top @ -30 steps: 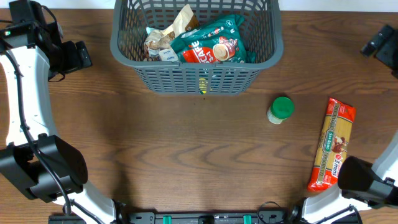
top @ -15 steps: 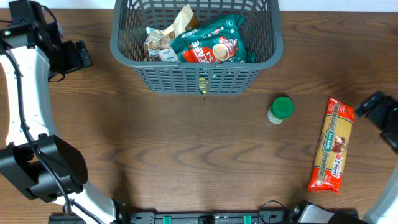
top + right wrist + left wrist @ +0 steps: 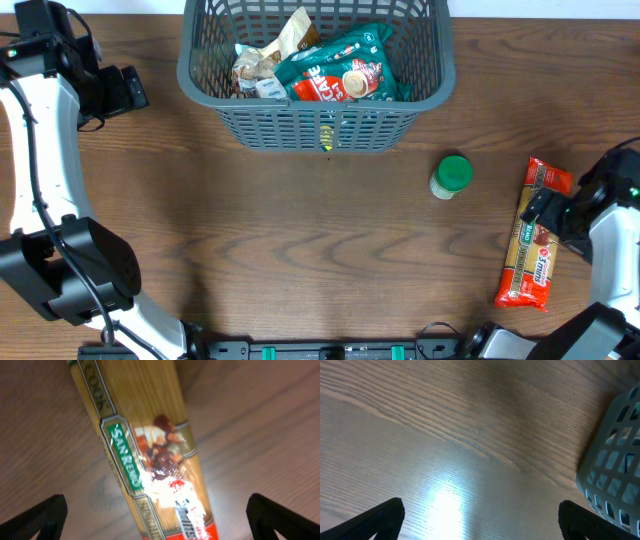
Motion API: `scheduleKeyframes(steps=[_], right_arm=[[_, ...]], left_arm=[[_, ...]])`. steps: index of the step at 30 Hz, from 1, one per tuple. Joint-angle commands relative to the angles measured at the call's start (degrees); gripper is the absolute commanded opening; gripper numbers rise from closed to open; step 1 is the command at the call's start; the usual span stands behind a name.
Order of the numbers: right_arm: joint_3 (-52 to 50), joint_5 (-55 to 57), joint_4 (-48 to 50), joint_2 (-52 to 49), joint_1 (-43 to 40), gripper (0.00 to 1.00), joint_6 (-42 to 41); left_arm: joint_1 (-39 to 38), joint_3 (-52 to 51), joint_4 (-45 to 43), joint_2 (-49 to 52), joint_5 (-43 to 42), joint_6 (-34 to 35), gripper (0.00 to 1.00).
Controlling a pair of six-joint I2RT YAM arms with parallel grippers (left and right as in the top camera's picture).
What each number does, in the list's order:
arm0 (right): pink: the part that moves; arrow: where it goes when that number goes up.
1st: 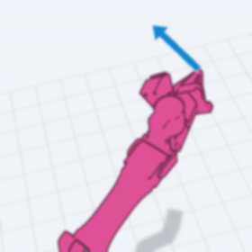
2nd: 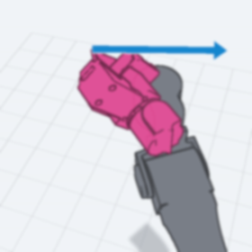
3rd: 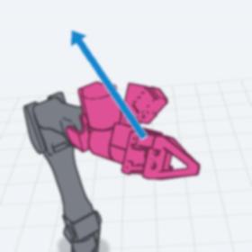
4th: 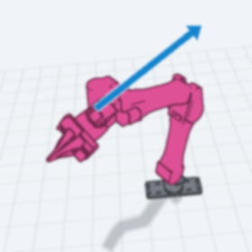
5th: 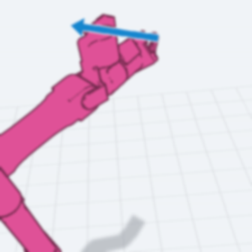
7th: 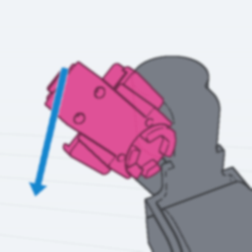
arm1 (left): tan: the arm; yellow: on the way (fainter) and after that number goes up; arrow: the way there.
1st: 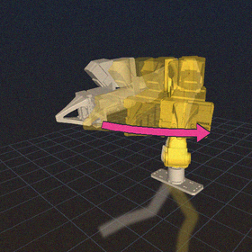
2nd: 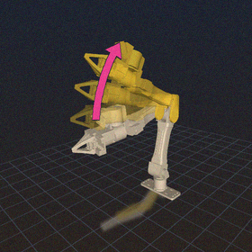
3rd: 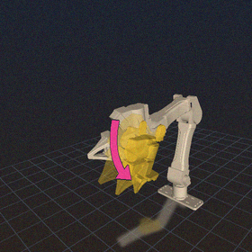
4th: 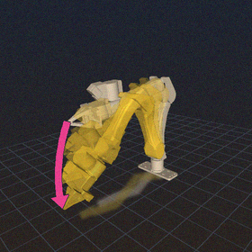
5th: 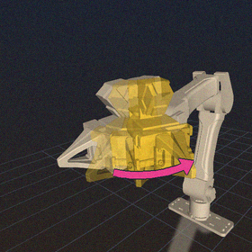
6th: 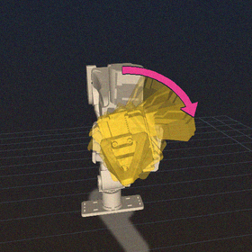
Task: Pack container
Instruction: 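Lower the right gripper onto the red spaghetti box and grasp, then lift the spaghetti box toward the basket with the right gripper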
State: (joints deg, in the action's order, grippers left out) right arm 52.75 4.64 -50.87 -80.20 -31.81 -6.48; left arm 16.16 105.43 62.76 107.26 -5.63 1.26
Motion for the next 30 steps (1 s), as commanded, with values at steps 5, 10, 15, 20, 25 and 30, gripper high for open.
scheduleKeyframes(steps=[5,10,15,20,25,30], right_arm=[[-9.2,-1.7,9.2,-0.6,-0.5,0.99,0.9],[-10.8,-1.7,13.2,-2.8,-0.5,0.99,0.1],[-10.8,-1.7,16.5,-6.3,-0.5,0.99,0.1],[-10.8,-2.0,19.8,-10.5,-0.5,0.99,0.1],[-10.8,-2.6,21.8,-14.0,-0.5,0.93,0.1],[-10.8,-3.6,21.8,-15.5,-0.5,0.63,-1.0]], left_arm=[[0.1,0.0,0.2,0.0,0.0,-0.8,0.99],[0.1,0.0,0.2,0.0,0.0,-0.8,0.99],[0.1,0.0,0.2,0.0,0.1,-0.8,0.99],[0.1,0.0,0.2,0.0,0.1,-0.8,0.99],[0.1,0.0,0.2,0.0,0.1,-0.8,0.98],[0.1,0.0,0.2,0.0,0.1,-0.8,0.99]])
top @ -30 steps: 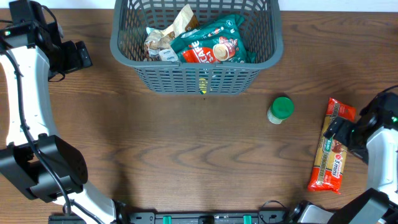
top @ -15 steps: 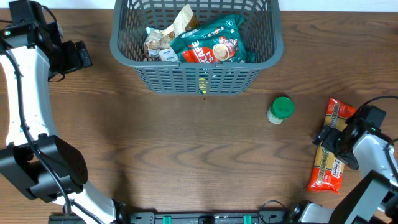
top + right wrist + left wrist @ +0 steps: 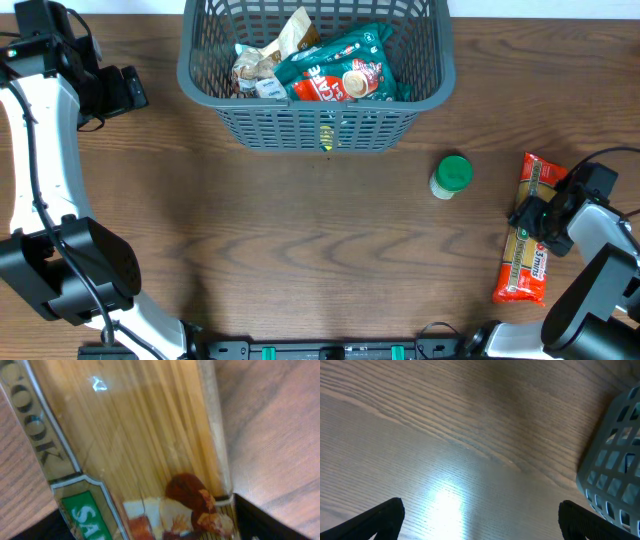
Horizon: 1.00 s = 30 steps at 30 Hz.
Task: Pack container
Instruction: 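Lift the spaghetti box toward the basket with the right gripper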
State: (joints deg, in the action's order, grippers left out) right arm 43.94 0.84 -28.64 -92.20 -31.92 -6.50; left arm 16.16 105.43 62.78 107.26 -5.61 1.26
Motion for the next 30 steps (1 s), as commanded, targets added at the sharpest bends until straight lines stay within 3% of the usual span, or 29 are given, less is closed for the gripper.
scheduleKeyframes(steps=[1,3,6,8,9,11,15,19,30], right_arm=[[-2.0,0.2,-0.4,-3.4,-0.3,0.61,-1.3],[-2.0,0.2,-0.3,-3.4,-0.3,0.57,-1.8],[-1.9,-1.4,-0.2,-3.4,-0.3,0.42,-1.9],[-1.8,-4.6,0.1,-3.3,-0.3,0.29,-1.9],[-1.6,-6.5,0.2,-3.3,-0.3,0.17,-2.1],[-0.6,-10.4,-0.2,-3.1,-0.3,0.02,-2.5],[4.3,-18.1,-3.5,-2.0,0.1,0.01,-2.7],[12.8,-18.9,-9.1,0.3,2.3,0.01,-2.7],[51.7,-16.3,-28.2,2.5,11.1,0.01,-0.5]], left_arm=[[0.1,0.0,0.2,0.0,0.0,-0.8,0.98],[0.1,0.0,0.2,0.0,0.0,-0.8,0.99],[0.1,0.0,0.2,0.0,0.0,-0.8,0.99],[0.1,0.0,0.2,0.0,0.0,-0.8,0.99],[0.1,0.0,0.2,0.0,0.0,-0.8,0.98],[0.1,0.0,0.2,0.0,0.0,-0.8,0.99],[0.1,0.0,0.1,0.0,0.0,-0.8,0.99],[0.1,0.0,0.2,0.0,0.0,-0.8,0.99],[0.1,0.0,0.2,0.0,0.0,-0.8,0.99]])
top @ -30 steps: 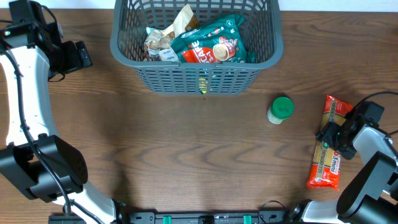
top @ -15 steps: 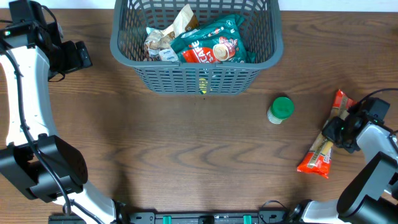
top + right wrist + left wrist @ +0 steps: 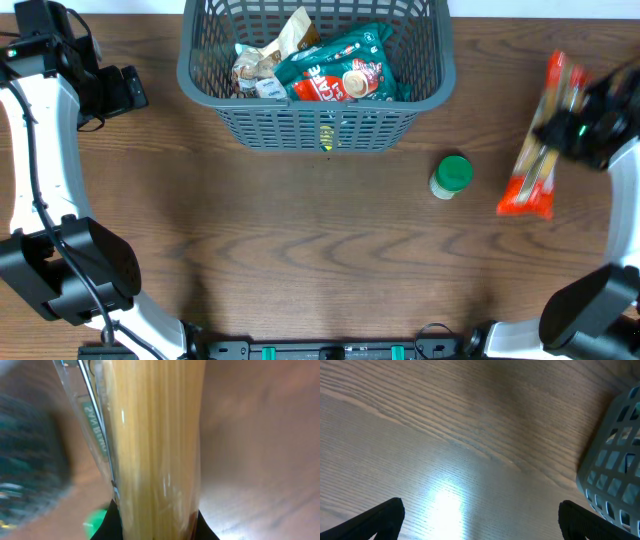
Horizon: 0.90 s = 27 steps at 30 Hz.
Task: Pack container
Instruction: 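Lift the spaghetti box toward the basket with the right gripper, then lower the spaghetti box into the basket and open the right gripper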
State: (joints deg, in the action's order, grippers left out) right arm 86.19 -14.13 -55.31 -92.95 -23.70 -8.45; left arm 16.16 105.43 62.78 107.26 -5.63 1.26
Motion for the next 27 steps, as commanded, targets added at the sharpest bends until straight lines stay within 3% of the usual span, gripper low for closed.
scheduleKeyframes(steps=[1,14,20,27], right_arm=[[12.7,-1.2,-2.7,3.1,4.0,0.01,2.6],[51.9,-0.9,-23.4,-12.4,22.9,0.01,19.2],[61.6,5.6,-21.2,-18.5,31.6,0.01,22.7],[62.3,9.2,-9.3,-19.8,39.3,0.01,25.7]], left_arm=[[0.1,0.0,0.2,0.0,0.1,-0.8,0.99],[0.1,0.0,0.2,0.0,0.1,-0.8,0.99],[0.1,0.0,0.2,0.0,0.0,-0.8,0.99],[0.1,0.0,0.2,0.0,0.0,-0.8,0.99]])
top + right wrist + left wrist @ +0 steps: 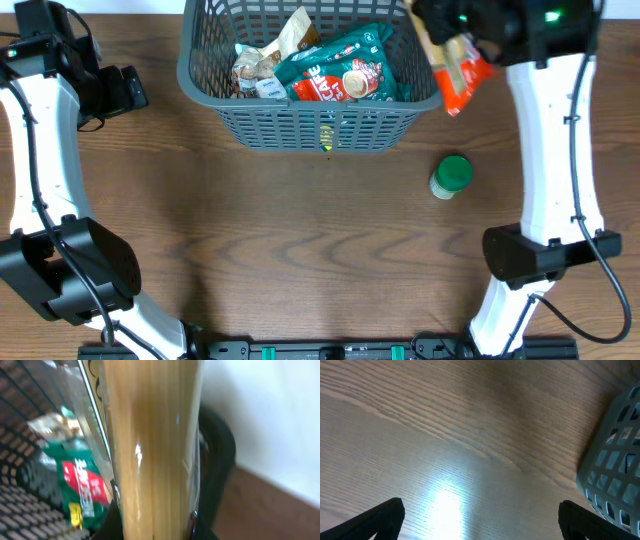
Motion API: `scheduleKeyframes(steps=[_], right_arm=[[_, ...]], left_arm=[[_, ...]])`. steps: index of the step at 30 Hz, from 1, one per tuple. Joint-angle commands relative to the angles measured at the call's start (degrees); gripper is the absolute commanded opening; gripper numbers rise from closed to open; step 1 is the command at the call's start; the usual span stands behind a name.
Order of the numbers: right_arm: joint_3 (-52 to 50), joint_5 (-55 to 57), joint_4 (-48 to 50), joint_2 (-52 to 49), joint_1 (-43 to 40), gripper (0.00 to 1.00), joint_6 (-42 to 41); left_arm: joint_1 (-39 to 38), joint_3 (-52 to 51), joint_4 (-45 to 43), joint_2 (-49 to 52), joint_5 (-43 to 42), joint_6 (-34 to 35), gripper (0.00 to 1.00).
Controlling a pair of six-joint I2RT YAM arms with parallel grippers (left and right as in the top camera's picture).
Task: Pack container
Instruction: 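Lower the spaghetti box into the basket and open the right gripper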
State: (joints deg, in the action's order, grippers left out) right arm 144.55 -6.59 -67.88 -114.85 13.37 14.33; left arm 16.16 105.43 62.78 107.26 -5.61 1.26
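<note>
The grey plastic basket [420, 100] stands at the back middle of the table with a green snack bag [340, 65] and small packets [262, 60] inside. My right gripper [462, 35] is shut on the spaghetti packet [460, 62], held in the air at the basket's right rim. In the right wrist view the packet [150, 445] fills the middle, with the basket's contents [75, 480] below to the left. A green-capped jar [451, 176] stands on the table right of centre. My left gripper [122, 90] is open over bare wood left of the basket [615, 460].
The wooden table [300, 250] stretches in front of the basket. A white wall [260, 410] shows behind the basket in the right wrist view. Both arm bases [530, 255] stand near the front edge.
My right gripper has carried the spaghetti packet from the right side of the table, beside the jar, up to the basket's right rim. The left arm has not moved.
My right gripper was open over the spaghetti packet lying at the table's right edge. Then it was down around the packet. Then the packet was lifted off the table near the right edge, and now it hangs at the basket's right rim. The left gripper stayed still.
</note>
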Motion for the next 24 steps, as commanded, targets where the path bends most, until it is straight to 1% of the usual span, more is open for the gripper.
scheduleKeyframes(steps=[1,4,5,7,13,17,24], right_arm=[[3.9,1.7,5.0,1.7,3.0,0.01,3.6],[3.9,1.8,8.9,0.6,5.1,0.01,6.6],[3.9,1.7,9.9,0.3,6.1,0.01,9.0],[3.9,1.6,10.7,-0.4,7.4,0.01,12.7],[3.9,-0.1,9.9,-3.8,12.2,0.01,27.0],[3.9,-2.2,9.1,-6.9,14.2,0.01,29.9],[3.8,-9.1,5.4,-12.2,14.8,0.01,30.3]], left_arm=[[0.1,0.0,0.2,0.0,0.0,-0.8,0.99],[0.1,0.0,0.2,0.0,0.0,-0.8,0.99],[0.1,0.0,0.2,0.0,0.0,-0.8,0.99],[0.1,0.0,0.2,0.0,0.0,-0.8,0.99],[0.1,0.0,0.2,0.0,0.0,-0.8,0.99],[0.1,0.0,0.2,0.0,0.0,-0.8,0.99],[0.1,0.0,0.2,0.0,0.0,-0.8,0.99]])
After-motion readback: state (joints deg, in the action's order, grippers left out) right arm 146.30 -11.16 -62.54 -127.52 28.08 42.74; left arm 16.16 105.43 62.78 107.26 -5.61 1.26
